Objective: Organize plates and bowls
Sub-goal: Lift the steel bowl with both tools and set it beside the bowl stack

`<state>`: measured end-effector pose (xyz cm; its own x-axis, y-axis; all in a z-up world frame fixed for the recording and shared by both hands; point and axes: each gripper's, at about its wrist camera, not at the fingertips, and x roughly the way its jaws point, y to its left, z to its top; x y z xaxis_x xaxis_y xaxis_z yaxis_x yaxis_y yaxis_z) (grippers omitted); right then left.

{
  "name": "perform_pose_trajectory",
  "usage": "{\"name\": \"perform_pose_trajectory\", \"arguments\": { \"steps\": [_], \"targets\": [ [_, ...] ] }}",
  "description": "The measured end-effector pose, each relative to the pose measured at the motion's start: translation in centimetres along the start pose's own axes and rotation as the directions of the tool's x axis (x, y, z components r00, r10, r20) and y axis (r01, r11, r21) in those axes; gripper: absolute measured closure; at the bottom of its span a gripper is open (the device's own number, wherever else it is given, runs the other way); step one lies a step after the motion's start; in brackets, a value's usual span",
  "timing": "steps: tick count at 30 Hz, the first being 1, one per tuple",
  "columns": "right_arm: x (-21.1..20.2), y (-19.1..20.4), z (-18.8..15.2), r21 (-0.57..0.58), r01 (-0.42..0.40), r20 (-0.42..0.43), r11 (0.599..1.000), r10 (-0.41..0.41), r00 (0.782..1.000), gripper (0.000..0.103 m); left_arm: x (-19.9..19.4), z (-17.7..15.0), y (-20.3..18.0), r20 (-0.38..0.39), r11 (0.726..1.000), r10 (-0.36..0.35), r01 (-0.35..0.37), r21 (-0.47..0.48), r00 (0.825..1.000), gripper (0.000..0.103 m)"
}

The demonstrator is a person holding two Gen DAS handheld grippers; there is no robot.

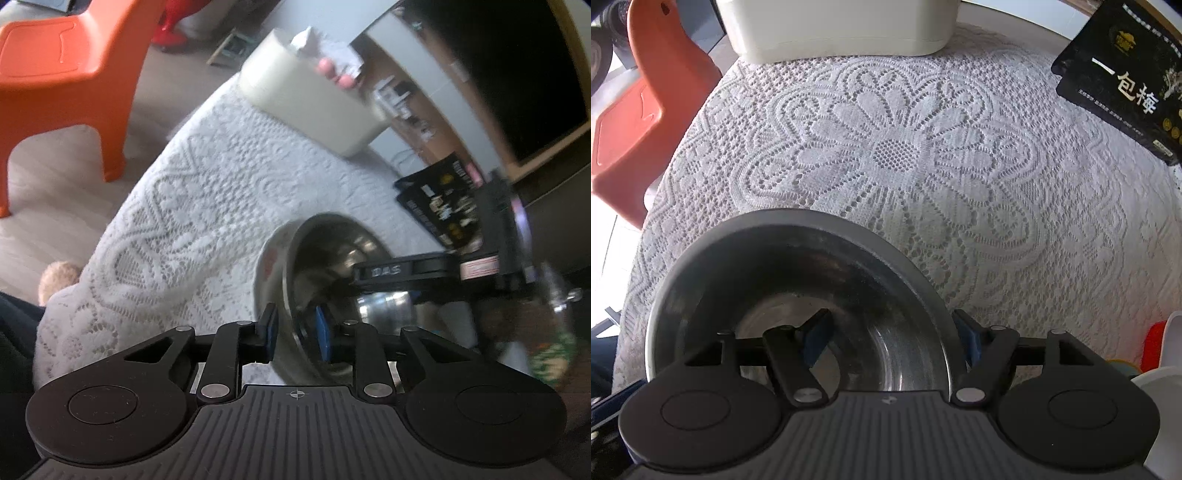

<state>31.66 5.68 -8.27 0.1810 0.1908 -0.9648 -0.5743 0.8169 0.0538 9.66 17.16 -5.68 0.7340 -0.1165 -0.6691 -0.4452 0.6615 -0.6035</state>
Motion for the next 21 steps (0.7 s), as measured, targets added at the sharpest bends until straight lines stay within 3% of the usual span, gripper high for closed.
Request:
{"name": "perform_pose_trajectory", "arguments": {
  "steps": [4, 13, 18, 21],
  "targets": [
    [-0.6, 0.0, -0.3, 0.007, -0.002, 0.009, 1.0, 0.002, 1.0, 0.031, -2.1, 0.9, 0.5, 0.053, 1.0, 0.029, -0.029, -0.009, 0.998, 0.079],
    [-1.0, 0.1, -0.5, -0.009, -0.003, 0.024, 1.0, 0.003, 1.0, 0.031, 0.6, 0.9, -0.2, -0.015, 0.997, 0.081, -0.081, 0.001, 0.997, 0.078],
    [-1.0, 0.3, -0.6, -0.01, 0.001, 0.025, 1.0, -0.001, 1.0, 0.031, 0.8, 0.4, -1.0, -0.022, 0.998, 0.052, -0.052, 0.023, 0.998, 0.078],
    [-1.0, 0.3, -0.7, -0.015, 0.004, 0.024, 1.0, -0.004, 1.0, 0.029, 0.9, 0.1, -2.0, -0.006, 0.991, 0.104, -0.104, 0.081, 0.995, 0.078]
  ]
}}
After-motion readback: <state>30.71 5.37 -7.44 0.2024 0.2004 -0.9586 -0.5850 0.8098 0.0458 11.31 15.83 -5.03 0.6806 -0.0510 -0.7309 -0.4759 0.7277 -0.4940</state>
